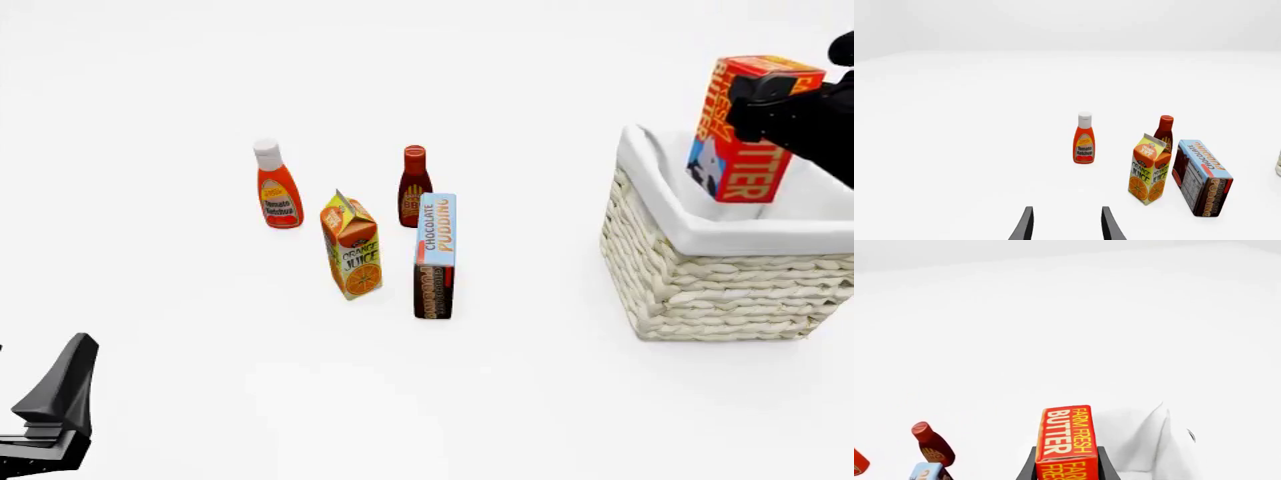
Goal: Pick the butter and place it in the basket.
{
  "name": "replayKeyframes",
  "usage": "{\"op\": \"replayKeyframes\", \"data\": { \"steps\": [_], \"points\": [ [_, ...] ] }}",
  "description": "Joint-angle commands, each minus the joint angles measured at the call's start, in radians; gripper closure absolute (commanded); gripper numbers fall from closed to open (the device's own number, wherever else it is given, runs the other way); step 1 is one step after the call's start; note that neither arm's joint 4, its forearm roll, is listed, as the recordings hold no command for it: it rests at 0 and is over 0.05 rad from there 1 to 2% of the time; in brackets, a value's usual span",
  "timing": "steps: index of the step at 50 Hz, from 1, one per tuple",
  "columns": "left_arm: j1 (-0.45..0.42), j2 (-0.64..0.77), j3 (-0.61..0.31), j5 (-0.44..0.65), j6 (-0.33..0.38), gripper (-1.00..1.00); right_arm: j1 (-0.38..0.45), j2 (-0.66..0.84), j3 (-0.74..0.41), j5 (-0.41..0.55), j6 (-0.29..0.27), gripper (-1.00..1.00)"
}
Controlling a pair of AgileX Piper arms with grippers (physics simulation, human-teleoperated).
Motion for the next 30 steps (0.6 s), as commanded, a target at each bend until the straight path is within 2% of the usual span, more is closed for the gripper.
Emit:
{"op": "replayKeyframes", "data": {
  "steps": [1, 30],
  "points": [
    [0.0, 0.0, 0.0, 0.0, 0.0, -1.0, -0.004, 0.011, -0.01, -0.025, 0.024, 1.0],
    [0.0, 0.0, 0.0, 0.0, 0.0, -1.0, -0.023, 0.084, -0.011, -0.084, 0.034, 1.0]
  ]
}}
